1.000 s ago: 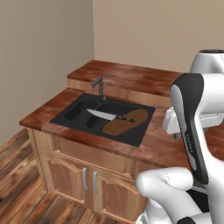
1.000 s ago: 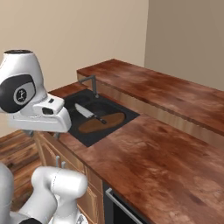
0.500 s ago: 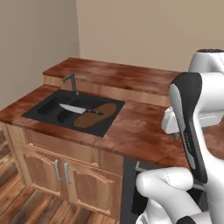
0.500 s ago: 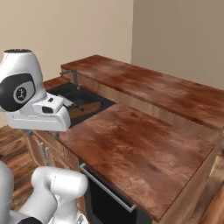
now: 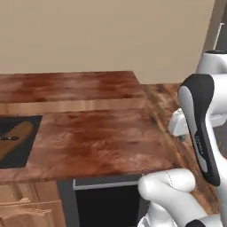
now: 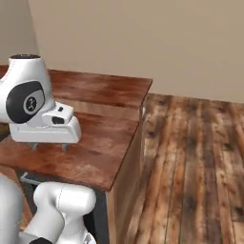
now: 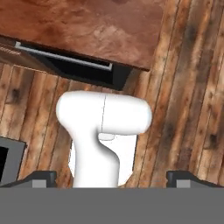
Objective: Move the cutting board and knife to the sink. Then move spray from the cabinet to the counter.
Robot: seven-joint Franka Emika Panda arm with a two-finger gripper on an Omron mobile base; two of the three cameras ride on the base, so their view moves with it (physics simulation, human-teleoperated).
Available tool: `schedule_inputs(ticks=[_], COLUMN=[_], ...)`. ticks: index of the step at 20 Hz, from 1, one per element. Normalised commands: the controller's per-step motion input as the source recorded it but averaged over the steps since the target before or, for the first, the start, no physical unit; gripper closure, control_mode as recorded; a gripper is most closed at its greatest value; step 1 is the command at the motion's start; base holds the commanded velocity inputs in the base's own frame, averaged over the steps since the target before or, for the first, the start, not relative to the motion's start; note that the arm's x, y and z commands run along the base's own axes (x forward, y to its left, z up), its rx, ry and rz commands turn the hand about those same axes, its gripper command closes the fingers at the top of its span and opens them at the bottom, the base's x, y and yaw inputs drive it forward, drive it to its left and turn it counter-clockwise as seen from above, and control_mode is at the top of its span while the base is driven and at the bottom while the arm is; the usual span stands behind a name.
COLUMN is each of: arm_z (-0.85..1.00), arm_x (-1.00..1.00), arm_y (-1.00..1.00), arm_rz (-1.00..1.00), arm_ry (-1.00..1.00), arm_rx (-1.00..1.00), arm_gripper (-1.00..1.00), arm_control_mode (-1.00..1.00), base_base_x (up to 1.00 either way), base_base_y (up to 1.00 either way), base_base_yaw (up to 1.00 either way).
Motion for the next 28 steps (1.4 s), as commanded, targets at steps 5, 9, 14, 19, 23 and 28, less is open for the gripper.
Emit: schedule_inputs(ticks=[5, 9, 14, 19, 23, 28], arm_z=[0.00, 0.00, 0.00, 0.00, 0.00, 0.00], arm_x=[0.00, 0.00, 0.00, 0.00, 0.00, 0.00], arm_y=[0.00, 0.00, 0.00, 0.00, 0.00, 0.00], arm_rz=[0.00, 0.00, 0.00, 0.00, 0.00, 0.00], arm_ry=[0.00, 0.00, 0.00, 0.00, 0.00, 0.00], arm_rx=[0.00, 0.00, 0.00, 0.00, 0.00, 0.00], arm_gripper=[-1.00, -1.00, -1.00, -1.00, -1.00, -1.00], arm_control_mode=[1.00, 1.00, 1.00, 1.00, 1.00, 1.00], base_base_x=[0.00, 0.00, 0.00, 0.00, 0.00, 0.01], base_base_y=[0.00, 0.00, -0.15, -0.24, -0.38, -0.25], base_base_yaw=[-0.97, -0.96, -0.91, -0.88, -0.81, -0.62])
